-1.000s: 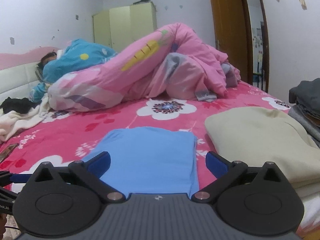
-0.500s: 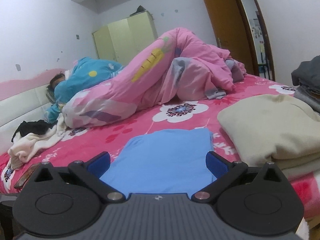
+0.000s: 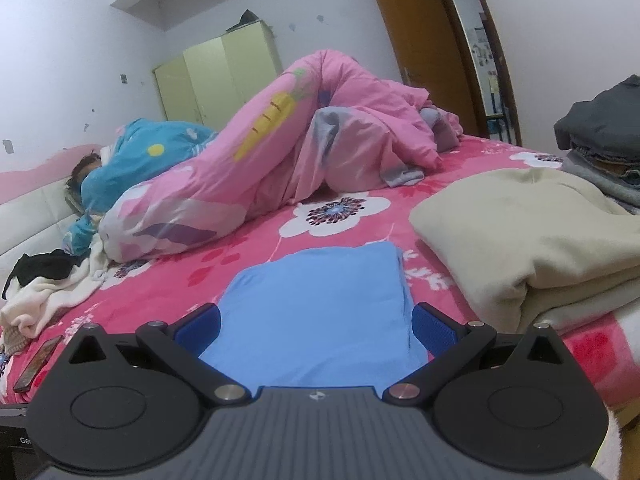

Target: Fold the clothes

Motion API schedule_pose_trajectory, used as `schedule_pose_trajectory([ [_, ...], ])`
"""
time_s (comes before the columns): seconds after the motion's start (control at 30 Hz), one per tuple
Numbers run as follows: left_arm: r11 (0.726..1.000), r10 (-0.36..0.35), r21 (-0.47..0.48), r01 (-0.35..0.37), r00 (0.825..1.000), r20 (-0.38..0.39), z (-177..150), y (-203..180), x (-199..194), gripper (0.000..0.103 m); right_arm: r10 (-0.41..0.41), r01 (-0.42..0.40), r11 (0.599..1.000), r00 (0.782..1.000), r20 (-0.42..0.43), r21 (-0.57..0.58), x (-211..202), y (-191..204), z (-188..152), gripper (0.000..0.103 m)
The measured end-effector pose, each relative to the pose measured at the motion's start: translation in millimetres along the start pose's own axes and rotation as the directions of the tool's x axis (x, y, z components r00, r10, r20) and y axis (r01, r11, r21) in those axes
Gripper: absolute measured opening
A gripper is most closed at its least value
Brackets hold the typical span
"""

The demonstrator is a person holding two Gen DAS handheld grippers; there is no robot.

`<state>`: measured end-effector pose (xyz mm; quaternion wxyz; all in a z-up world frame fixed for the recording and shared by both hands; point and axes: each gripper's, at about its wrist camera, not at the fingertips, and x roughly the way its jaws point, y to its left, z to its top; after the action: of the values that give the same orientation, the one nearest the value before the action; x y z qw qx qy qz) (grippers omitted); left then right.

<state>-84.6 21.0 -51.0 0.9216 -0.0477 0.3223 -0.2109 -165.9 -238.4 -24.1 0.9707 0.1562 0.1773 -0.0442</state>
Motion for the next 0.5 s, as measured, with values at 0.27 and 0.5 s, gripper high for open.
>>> schedule_pose_trajectory([
  [0.27,0.999,0.044,-0.009,-0.044,0.999,0.007,0.2,-0.7,-1.0,0.103,-0.019,0.019,1.000,1.000,-0.022,0.017,1.0,2.7,-8.0,0.103],
  [0.5,0.998,0.061,-0.016,-0.061,0.998,0.024,0.8,-0.9,-4.5,0.103,-0.014,0.014,1.000,1.000,-0.015,0.003,-4.3,5.0,-10.4,0.103],
])
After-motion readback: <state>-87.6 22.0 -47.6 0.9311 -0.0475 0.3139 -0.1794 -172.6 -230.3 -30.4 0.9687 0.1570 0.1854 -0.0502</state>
